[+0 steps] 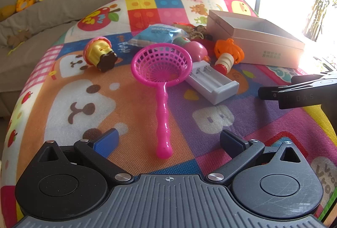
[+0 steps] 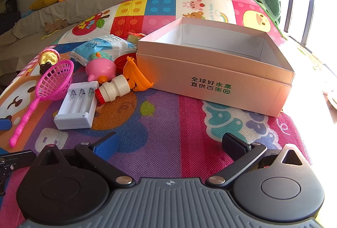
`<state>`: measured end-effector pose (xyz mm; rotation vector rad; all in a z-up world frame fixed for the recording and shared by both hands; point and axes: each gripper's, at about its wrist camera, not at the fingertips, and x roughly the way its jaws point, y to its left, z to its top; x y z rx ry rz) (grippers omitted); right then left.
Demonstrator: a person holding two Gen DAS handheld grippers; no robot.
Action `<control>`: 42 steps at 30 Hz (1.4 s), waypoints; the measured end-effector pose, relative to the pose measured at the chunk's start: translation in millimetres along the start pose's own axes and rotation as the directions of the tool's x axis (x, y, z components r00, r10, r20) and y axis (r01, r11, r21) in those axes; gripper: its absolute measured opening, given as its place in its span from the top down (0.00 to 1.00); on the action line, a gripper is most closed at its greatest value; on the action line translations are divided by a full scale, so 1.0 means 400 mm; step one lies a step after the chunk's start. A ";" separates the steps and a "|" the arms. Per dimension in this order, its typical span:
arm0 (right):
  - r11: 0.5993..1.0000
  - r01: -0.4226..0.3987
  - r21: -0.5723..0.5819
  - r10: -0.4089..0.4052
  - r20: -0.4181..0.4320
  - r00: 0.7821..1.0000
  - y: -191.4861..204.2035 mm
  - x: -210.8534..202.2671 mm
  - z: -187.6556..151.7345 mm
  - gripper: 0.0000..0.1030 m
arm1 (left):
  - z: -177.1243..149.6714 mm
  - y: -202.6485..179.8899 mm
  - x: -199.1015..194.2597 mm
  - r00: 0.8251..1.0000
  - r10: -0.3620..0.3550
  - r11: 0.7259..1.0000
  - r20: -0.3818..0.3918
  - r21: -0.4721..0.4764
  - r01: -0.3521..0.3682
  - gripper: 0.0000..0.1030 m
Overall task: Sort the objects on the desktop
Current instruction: 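Move the right gripper toward the white battery charger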
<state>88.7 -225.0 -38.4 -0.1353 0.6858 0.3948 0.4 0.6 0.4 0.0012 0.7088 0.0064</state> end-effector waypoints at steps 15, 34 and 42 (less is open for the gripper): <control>1.000 0.000 0.000 0.000 0.000 1.000 0.000 0.000 0.000 0.00 | 0.000 0.001 0.000 1.000 0.000 1.000 0.000 0.000 0.000 0.00; 1.000 0.014 0.006 -0.013 -0.074 0.997 0.023 -0.049 -0.029 0.00 | 0.003 0.006 0.009 1.000 -0.002 1.000 -0.021 0.016 0.002 0.00; 1.000 0.021 0.014 -0.020 -0.065 0.998 0.023 -0.056 -0.041 0.00 | 0.016 0.006 0.008 0.999 -0.007 1.000 -0.052 0.023 0.008 0.00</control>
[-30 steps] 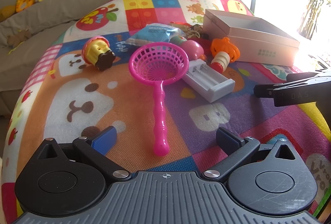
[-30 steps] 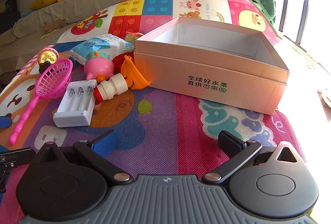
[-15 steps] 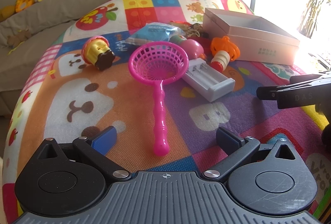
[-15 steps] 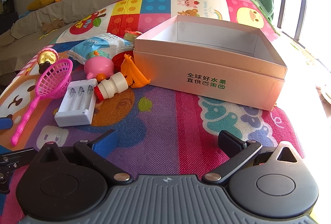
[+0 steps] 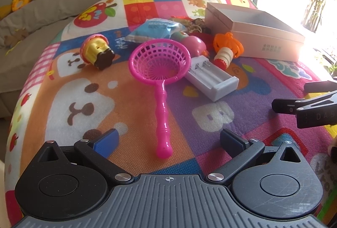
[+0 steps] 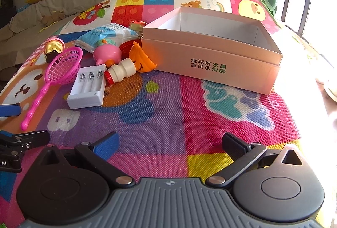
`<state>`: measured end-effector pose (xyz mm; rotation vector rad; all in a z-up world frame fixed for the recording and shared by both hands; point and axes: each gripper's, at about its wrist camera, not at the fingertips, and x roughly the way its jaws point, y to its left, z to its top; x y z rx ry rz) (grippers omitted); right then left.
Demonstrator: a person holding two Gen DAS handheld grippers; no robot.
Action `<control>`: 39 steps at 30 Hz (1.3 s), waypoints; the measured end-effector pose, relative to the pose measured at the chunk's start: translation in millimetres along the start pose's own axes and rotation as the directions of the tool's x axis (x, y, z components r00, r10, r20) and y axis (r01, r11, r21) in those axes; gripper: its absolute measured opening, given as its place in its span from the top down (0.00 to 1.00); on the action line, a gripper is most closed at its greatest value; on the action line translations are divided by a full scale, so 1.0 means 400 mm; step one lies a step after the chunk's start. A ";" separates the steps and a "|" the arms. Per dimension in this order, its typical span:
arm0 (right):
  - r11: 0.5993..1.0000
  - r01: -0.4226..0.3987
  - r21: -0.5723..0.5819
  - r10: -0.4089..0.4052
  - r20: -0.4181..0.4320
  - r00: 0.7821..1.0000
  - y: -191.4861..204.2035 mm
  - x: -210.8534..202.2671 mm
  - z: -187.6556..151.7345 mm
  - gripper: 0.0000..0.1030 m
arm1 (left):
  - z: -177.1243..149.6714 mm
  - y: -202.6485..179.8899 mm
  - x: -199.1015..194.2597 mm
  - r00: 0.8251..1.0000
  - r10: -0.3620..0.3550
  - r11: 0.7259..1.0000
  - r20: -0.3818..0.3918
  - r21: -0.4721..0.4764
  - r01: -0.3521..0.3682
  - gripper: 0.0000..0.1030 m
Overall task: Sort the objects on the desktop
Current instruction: 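Move the right gripper toward the white battery charger, then grasp the white battery charger with the right gripper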
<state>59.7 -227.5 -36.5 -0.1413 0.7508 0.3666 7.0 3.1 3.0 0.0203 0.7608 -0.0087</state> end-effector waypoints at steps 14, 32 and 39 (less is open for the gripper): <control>1.000 -0.022 -0.012 0.022 0.001 1.000 -0.006 -0.001 -0.002 0.00 | 0.070 -0.018 -0.010 0.997 -0.050 0.999 0.057 0.013 0.049 0.00; 0.967 -0.179 -0.179 0.191 0.048 0.981 0.185 0.012 0.079 0.32 | 0.083 0.127 -0.031 0.985 0.166 0.981 0.053 -0.107 -0.160 0.00; 0.949 -0.232 -0.215 0.239 0.009 0.971 0.219 0.017 0.086 0.53 | 0.082 0.140 -0.036 0.986 0.153 0.983 0.060 -0.113 -0.146 0.00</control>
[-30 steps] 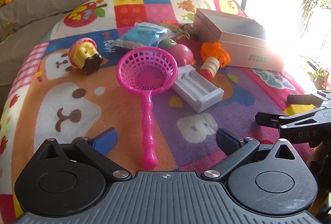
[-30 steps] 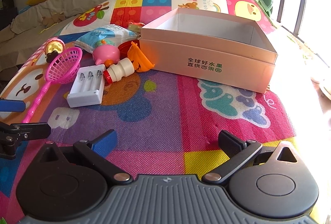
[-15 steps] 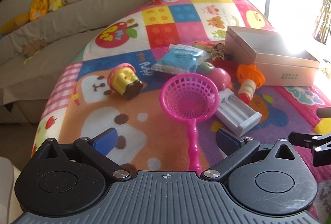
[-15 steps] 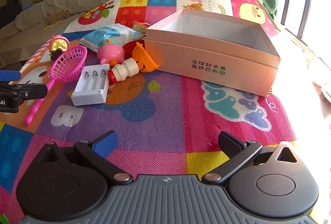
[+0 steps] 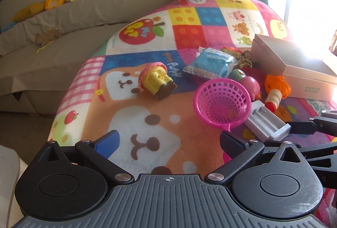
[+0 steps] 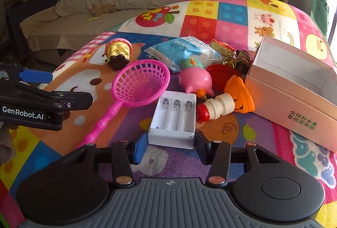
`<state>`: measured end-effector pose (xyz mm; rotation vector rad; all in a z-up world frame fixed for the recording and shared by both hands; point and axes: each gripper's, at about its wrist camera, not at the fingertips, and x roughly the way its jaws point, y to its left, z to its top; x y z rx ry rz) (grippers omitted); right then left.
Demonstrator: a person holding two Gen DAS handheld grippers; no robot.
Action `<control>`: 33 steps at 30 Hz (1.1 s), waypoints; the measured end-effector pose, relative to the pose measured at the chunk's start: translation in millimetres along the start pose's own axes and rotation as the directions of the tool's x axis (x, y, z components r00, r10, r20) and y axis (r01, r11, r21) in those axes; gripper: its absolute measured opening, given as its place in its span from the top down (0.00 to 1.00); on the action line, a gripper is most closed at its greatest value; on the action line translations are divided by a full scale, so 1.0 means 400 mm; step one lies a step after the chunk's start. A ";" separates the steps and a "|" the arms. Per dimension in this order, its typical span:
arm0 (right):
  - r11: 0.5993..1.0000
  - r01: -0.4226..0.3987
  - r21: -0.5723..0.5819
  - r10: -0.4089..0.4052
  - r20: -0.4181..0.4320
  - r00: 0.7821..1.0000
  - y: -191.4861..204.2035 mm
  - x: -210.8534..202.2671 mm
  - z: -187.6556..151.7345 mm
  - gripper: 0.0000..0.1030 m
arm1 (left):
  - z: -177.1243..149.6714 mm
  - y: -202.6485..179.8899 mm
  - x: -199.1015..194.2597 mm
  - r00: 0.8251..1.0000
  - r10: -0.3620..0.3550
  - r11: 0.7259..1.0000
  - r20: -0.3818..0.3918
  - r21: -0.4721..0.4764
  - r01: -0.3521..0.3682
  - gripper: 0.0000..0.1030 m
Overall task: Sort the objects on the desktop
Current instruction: 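Grasp the white battery charger with the right gripper, then carry the charger into the pink box and open the right gripper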
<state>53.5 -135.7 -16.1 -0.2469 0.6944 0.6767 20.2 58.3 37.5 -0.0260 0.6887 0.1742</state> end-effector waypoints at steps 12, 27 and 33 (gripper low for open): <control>0.884 0.455 -0.110 -0.453 0.042 0.890 -0.158 -0.140 -0.109 0.31 | -0.023 -0.027 0.035 0.998 -0.056 0.998 -0.032 0.007 0.056 0.00; 0.983 0.114 0.147 -0.107 -0.053 0.993 -0.172 -0.006 -0.051 0.00 | 0.005 -0.078 0.018 0.991 -0.129 0.985 0.033 0.118 0.125 0.00; 0.986 0.134 0.102 -0.131 -0.034 0.991 -0.156 -0.040 -0.045 0.12 | 0.052 -0.127 0.109 0.993 -0.116 0.987 0.009 0.113 0.114 0.00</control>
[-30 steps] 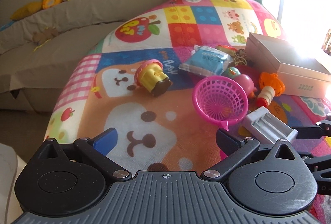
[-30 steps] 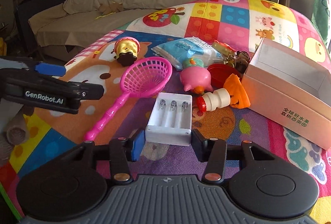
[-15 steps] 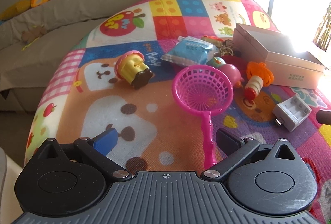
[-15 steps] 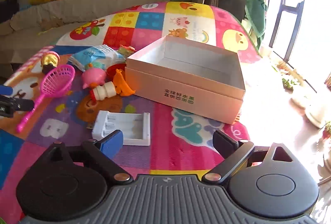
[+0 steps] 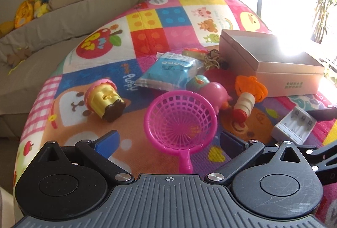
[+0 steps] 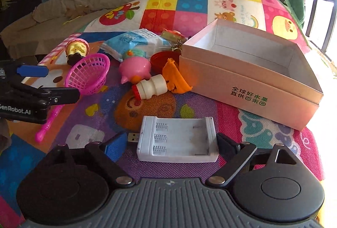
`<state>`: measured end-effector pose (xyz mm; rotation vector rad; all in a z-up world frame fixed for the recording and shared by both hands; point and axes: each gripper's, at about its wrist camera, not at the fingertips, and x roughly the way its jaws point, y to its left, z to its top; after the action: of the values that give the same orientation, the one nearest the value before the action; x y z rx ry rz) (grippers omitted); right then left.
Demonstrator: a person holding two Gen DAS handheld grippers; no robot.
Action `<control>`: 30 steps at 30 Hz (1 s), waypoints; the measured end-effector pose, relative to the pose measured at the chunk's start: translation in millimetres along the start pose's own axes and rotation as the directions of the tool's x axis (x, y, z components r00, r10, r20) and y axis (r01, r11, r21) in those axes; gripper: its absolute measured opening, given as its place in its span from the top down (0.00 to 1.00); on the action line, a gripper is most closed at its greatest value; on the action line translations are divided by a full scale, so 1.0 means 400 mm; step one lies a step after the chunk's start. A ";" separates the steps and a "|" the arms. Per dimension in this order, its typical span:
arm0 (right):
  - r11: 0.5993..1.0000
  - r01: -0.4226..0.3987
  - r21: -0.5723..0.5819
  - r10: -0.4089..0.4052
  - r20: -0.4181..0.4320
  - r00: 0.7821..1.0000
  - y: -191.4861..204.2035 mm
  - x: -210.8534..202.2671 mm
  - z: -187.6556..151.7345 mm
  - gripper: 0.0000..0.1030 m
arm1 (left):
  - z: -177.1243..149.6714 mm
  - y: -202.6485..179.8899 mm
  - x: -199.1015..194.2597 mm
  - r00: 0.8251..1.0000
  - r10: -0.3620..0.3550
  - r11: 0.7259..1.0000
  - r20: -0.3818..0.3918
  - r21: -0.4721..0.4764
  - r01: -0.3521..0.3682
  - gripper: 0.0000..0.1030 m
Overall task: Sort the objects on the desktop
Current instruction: 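Carry the charger into the pink box and open the right gripper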
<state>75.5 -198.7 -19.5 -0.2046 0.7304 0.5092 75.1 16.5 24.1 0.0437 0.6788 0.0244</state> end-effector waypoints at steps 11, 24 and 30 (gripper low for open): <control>0.999 0.049 0.008 -0.049 0.076 0.996 -0.085 -0.189 -0.028 0.12 | 0.021 -0.044 0.012 0.999 0.031 0.997 0.023 0.067 -0.032 0.15; 0.987 0.132 0.086 -0.150 0.260 0.954 -0.196 -0.313 0.014 0.12 | 0.447 -0.296 -0.025 0.917 -0.304 0.948 0.259 0.182 0.263 0.08; 0.978 0.158 0.133 -0.184 0.215 0.959 -0.230 -0.280 -0.009 0.12 | 0.483 -0.332 0.095 0.933 -0.312 0.946 0.181 0.143 0.289 0.03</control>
<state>49.7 -320.8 54.5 -0.0992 0.5119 0.3171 227.1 -120.9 143.9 0.0511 0.4774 -0.3122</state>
